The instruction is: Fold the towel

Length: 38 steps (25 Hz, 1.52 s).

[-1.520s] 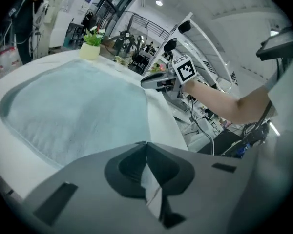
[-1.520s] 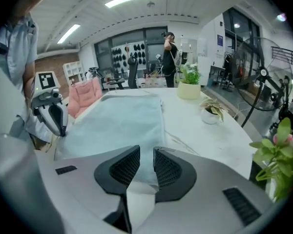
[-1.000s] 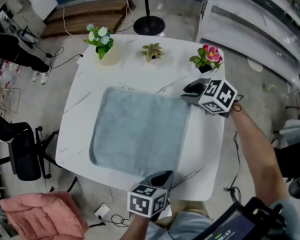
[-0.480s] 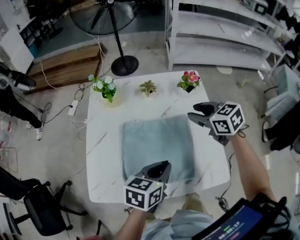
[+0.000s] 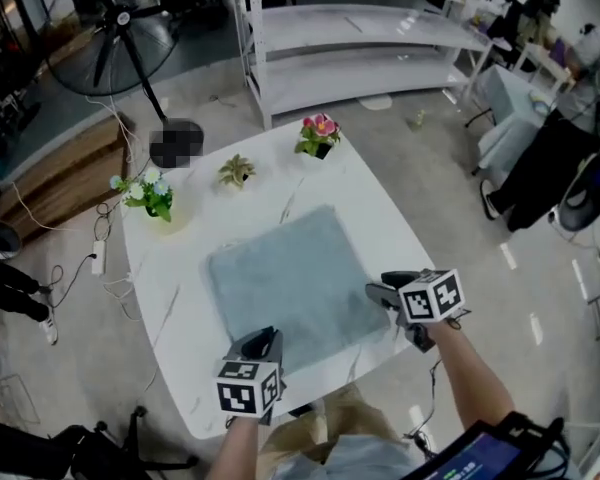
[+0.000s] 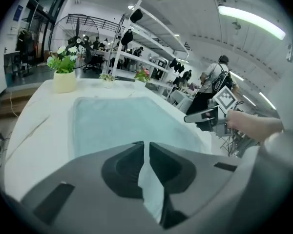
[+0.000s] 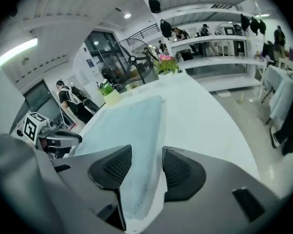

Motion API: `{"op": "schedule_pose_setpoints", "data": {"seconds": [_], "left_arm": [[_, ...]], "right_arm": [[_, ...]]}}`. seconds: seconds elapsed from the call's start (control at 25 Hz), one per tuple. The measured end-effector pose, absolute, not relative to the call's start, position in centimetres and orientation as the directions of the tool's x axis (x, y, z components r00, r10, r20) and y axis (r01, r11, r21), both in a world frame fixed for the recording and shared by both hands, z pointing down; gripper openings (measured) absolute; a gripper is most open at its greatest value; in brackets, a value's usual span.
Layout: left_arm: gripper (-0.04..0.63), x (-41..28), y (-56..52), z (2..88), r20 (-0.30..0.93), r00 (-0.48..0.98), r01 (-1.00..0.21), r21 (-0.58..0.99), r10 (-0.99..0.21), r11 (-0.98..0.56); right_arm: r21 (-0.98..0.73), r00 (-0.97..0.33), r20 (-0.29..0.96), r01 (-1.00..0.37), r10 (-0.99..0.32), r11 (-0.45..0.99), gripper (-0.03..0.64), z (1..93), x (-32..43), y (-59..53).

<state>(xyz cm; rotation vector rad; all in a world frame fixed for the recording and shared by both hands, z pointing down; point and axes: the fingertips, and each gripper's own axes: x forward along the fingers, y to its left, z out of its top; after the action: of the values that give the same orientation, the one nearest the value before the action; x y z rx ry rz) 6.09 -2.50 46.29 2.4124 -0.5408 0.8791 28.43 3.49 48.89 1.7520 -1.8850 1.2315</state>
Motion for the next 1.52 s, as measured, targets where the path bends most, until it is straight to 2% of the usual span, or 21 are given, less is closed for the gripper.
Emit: {"op": "schedule_pose_setpoints", "data": {"seconds": [0.16,0.32,0.4,0.48,0.6,0.88,1.08,1.28,1.52], "left_arm": [[0.041,5.4,-3.0,49.9,0.732,0.668,-0.515,0.326,-0.132,-0.793],[0.043,5.3,-3.1,50.9,0.745,0.660,-0.503,0.342,-0.097,-0.794],[0.043,5.5,-3.0,50.9,0.741,0.665,-0.498,0.352,-0.089,-0.793],[0.043,5.4,-2.9,50.9,0.739,0.669,-0.492,0.356,-0.082,-0.794],[0.043,5.5,-2.9,50.9,0.732,0.677,-0.485,0.361,-0.080,-0.797],[0.043,5.2,-2.8,50.1,0.694,0.714,-0.479,0.387,-0.093,-0.788],[0.041,1.7,-4.5,44.6,0.550,0.804,-0.527,0.481,-0.227,-0.700],[0.035,-4.6,-5.3,42.4,0.503,0.789,-0.597,0.495,-0.352,-0.632],[0.034,-10.0,-4.4,43.0,0.513,0.747,-0.660,0.494,-0.422,-0.566]], "right_arm": [[-0.402,-0.206,0.732,-0.900,-0.649,-0.168,0.228,51.6,27.2,4.7],[-0.388,-0.181,0.754,-0.898,-0.631,-0.207,0.216,52.0,27.6,4.1],[-0.401,-0.188,0.767,-0.887,-0.614,-0.229,0.075,52.3,27.7,3.9],[-0.422,-0.192,0.755,-0.874,-0.627,-0.241,0.037,51.6,27.3,3.4],[-0.409,-0.169,0.722,-0.887,-0.670,-0.217,0.032,48.3,26.5,2.4],[-0.240,-0.162,0.670,-0.971,-0.725,-0.005,0.032,38.5,19.4,-2.6],[-0.110,-0.240,0.666,-0.968,-0.706,0.225,0.032,35.1,10.7,-5.4],[-0.041,-0.304,0.713,-0.917,-0.631,0.396,0.032,37.5,3.3,-6.0],[-0.029,-0.319,0.791,-0.872,-0.522,0.489,0.032,44.4,-0.9,-6.0]]}}
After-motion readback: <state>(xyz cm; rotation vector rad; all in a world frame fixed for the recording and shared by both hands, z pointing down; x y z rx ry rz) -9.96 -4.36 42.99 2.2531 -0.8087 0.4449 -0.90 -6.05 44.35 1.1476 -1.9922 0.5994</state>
